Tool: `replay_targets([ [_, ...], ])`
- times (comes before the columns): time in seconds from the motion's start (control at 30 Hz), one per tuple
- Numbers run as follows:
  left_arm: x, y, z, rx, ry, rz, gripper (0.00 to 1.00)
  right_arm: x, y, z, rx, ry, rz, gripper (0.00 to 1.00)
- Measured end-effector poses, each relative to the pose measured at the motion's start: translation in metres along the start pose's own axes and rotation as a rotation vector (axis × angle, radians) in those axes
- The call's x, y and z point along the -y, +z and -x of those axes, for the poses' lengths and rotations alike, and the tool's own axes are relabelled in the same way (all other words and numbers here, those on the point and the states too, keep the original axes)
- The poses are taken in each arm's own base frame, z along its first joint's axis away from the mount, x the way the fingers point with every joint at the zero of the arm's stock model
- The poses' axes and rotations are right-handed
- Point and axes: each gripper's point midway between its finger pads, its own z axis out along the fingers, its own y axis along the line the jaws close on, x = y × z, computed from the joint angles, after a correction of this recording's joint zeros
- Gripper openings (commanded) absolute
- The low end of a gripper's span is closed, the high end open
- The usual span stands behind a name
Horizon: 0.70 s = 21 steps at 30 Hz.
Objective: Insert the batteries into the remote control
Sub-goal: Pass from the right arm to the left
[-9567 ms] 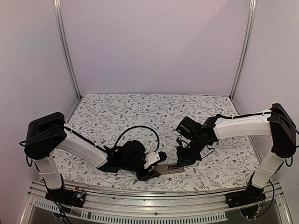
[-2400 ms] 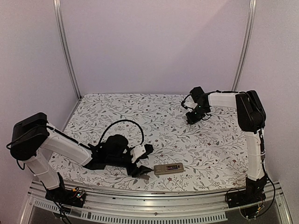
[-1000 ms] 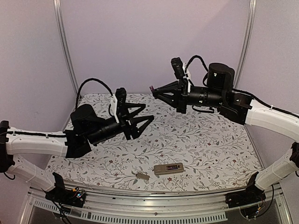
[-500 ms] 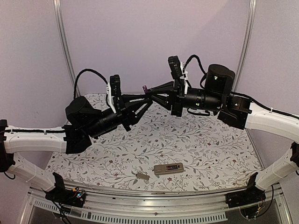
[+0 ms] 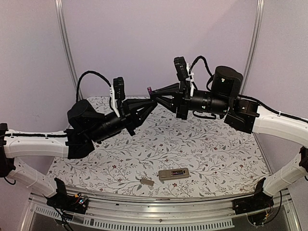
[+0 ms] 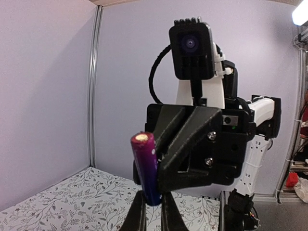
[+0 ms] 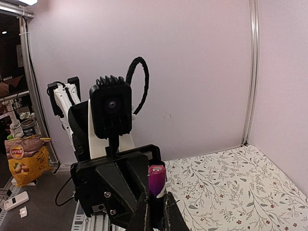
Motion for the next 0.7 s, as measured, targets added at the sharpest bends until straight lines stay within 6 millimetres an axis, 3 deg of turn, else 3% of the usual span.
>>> replay_targets([
  [0.37,-0.0003,-0.0002,0.0006,0.003,0.002,0.004,0.00,0.0000,0.0000,0.0001,0.004,-0.002,0.000,0.01],
  [0.53,-0.0014,-0.0021,0.0008,0.000,0.020,0.018,0.00,-0.0004,0.0002,-0.0004,0.002,-0.008,0.001,0.27],
  [0.7,-0.0071,-0.0039,0.0010,-0.005,0.049,0.056,0.00,0.0006,0.0005,-0.0074,-0.025,-0.001,-0.009,0.44],
])
